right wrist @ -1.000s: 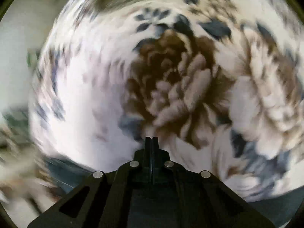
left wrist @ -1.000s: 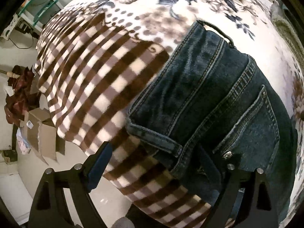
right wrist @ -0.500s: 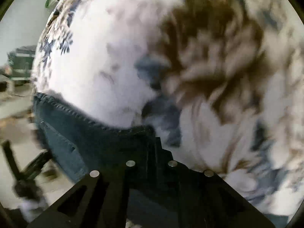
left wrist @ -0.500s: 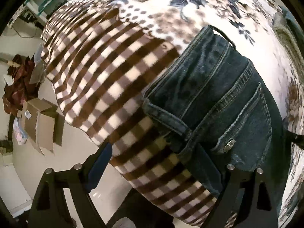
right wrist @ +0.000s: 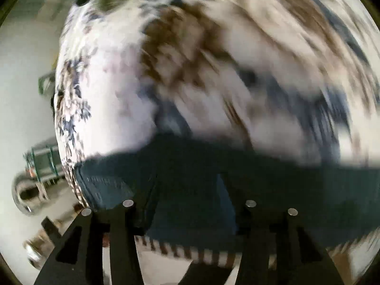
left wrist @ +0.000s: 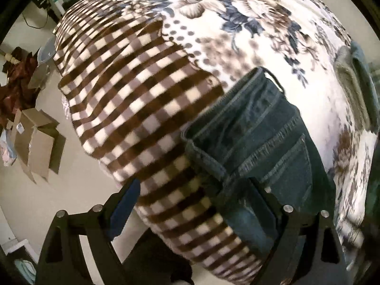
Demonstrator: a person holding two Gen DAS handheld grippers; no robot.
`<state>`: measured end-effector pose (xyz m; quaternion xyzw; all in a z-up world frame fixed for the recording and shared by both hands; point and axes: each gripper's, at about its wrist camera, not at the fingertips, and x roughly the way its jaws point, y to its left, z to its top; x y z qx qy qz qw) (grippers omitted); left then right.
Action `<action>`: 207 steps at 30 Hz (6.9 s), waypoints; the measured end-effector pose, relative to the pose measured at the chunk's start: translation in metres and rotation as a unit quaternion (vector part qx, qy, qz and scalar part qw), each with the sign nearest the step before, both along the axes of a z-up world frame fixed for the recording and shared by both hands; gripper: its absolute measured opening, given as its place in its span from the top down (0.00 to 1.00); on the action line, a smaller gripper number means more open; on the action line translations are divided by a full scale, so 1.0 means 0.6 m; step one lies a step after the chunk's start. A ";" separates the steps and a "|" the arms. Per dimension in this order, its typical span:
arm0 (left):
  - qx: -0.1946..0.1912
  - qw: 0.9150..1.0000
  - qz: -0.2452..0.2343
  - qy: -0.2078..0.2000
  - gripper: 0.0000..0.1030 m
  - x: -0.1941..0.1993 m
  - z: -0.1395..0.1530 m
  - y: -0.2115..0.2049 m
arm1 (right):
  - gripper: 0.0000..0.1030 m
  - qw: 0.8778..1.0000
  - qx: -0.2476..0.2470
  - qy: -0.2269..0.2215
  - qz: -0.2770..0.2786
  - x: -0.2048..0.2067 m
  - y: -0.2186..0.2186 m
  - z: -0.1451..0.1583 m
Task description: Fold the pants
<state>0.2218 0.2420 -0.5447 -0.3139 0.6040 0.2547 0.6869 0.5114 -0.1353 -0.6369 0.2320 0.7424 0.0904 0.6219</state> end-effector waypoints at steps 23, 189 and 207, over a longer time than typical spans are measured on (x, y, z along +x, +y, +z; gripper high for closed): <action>-0.030 0.999 -0.020 -0.025 0.75 0.030 -0.021 0.026 | 0.85 0.965 -0.013 0.101 -0.243 -0.322 -0.101 -0.109; 0.071 0.908 -0.167 -0.378 0.83 0.004 0.307 -0.330 | 0.20 0.984 -0.121 -0.094 -0.093 -0.385 -0.365 0.081; 0.040 0.880 -0.412 -0.231 0.84 0.031 0.126 -0.888 | 0.15 0.969 -0.127 -0.080 -0.199 -0.432 -0.799 0.048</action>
